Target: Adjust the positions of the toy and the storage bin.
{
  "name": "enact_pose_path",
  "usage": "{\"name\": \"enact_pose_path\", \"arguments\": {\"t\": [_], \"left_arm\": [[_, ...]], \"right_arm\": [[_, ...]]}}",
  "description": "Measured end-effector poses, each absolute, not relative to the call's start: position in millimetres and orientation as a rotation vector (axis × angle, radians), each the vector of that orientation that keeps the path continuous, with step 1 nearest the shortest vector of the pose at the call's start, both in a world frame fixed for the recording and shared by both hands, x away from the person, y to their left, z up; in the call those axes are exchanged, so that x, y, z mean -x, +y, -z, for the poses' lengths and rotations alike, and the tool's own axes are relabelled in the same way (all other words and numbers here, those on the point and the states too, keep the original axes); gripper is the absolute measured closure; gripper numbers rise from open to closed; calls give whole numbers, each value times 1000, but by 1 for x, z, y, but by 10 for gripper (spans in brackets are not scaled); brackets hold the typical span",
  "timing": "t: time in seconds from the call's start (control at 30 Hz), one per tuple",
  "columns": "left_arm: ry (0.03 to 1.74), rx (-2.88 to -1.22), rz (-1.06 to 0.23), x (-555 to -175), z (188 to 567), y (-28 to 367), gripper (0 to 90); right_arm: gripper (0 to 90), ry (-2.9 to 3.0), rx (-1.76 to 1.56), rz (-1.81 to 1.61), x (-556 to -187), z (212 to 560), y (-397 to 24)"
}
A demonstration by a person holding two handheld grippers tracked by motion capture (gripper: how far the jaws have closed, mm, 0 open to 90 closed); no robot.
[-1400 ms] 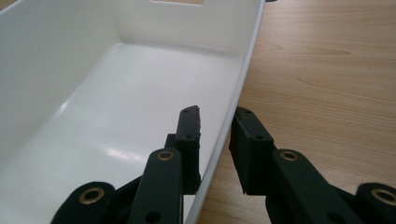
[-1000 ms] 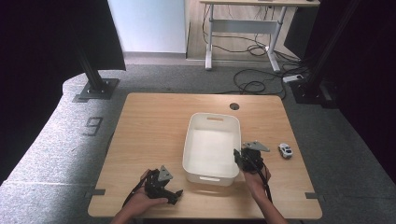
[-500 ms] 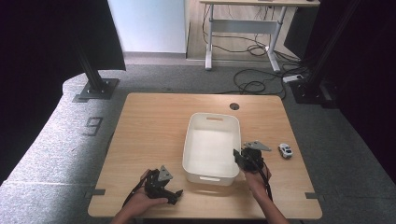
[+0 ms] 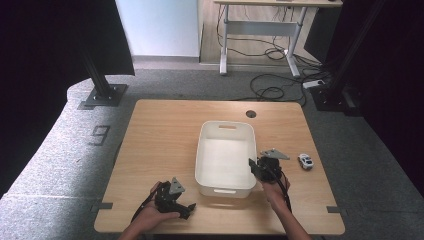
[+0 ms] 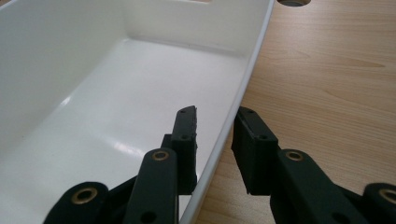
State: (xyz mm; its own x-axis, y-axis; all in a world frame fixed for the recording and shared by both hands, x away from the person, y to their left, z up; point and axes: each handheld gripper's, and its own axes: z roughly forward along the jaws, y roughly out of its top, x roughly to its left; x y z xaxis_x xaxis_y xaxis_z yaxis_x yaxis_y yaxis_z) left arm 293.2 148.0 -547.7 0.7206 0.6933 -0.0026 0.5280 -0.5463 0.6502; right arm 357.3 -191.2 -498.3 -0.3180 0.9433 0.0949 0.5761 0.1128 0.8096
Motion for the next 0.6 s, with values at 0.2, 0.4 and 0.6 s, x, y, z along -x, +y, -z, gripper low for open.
{"name": "enact_pose_path", "arguments": {"t": [0.2, 0.4, 0.6], "left_arm": [[920, -2286, -335, -293, 548, 148, 0], [920, -2287, -335, -293, 548, 148, 0], [922, -2287, -334, -292, 547, 148, 0]], "right_arm": [[511, 1966, -1432, -1147, -357, 497, -197], [463, 2013, -1374, -1227, -356, 497, -200], [401, 2010, -1298, -1203, -351, 493, -200]]}}
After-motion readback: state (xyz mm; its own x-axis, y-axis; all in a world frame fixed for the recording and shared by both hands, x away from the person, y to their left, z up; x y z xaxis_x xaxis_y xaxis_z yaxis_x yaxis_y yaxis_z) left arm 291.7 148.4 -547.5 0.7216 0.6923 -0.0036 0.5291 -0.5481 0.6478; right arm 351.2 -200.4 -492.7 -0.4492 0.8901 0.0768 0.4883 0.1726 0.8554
